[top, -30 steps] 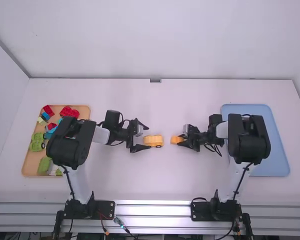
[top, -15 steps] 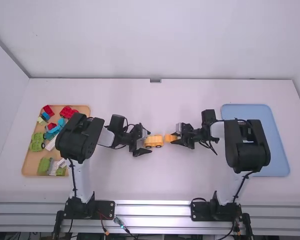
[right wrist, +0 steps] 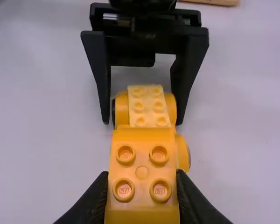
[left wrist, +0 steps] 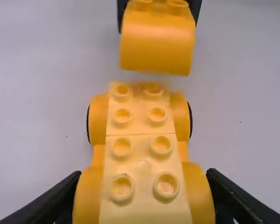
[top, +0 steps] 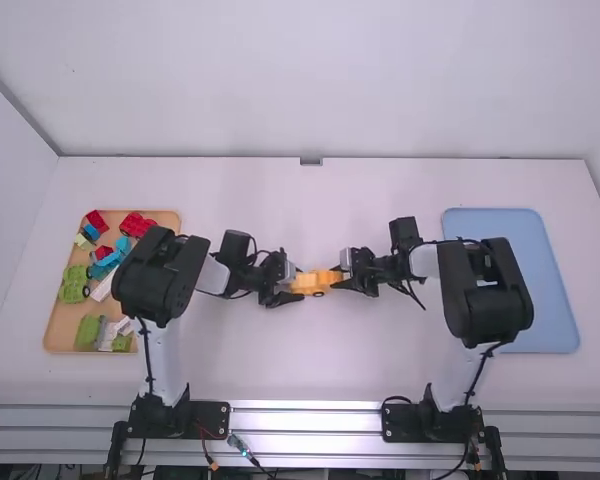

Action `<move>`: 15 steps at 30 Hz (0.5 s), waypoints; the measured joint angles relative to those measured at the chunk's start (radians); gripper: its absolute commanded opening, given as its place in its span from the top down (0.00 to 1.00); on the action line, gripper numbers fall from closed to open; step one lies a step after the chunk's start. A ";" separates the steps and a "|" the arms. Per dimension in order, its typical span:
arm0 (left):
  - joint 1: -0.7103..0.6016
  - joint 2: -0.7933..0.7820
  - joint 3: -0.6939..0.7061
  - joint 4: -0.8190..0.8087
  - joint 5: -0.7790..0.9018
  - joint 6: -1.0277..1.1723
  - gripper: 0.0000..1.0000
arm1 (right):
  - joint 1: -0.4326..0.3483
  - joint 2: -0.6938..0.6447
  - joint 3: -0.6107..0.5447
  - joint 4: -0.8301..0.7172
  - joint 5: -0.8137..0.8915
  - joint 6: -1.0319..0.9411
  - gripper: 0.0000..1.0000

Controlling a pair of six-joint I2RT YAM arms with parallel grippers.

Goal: Assemble lego blocks to make yellow taxi

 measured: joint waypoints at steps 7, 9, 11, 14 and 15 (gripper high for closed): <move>-0.007 0.000 0.000 0.006 -0.002 0.010 0.62 | 0.053 0.000 0.000 0.060 0.000 0.076 0.91; -0.007 0.000 0.001 0.007 -0.006 0.009 0.60 | 0.064 0.000 0.000 0.059 0.000 0.085 0.91; -0.007 0.000 0.001 0.007 -0.007 0.010 0.56 | 0.069 0.000 0.000 0.059 0.000 0.090 0.92; -0.008 0.000 0.001 0.003 -0.024 0.011 0.01 | 0.068 0.000 0.000 0.059 0.000 0.093 0.92; -0.008 0.000 0.001 0.001 -0.029 0.014 0.01 | 0.068 0.000 0.000 0.059 0.000 0.093 0.93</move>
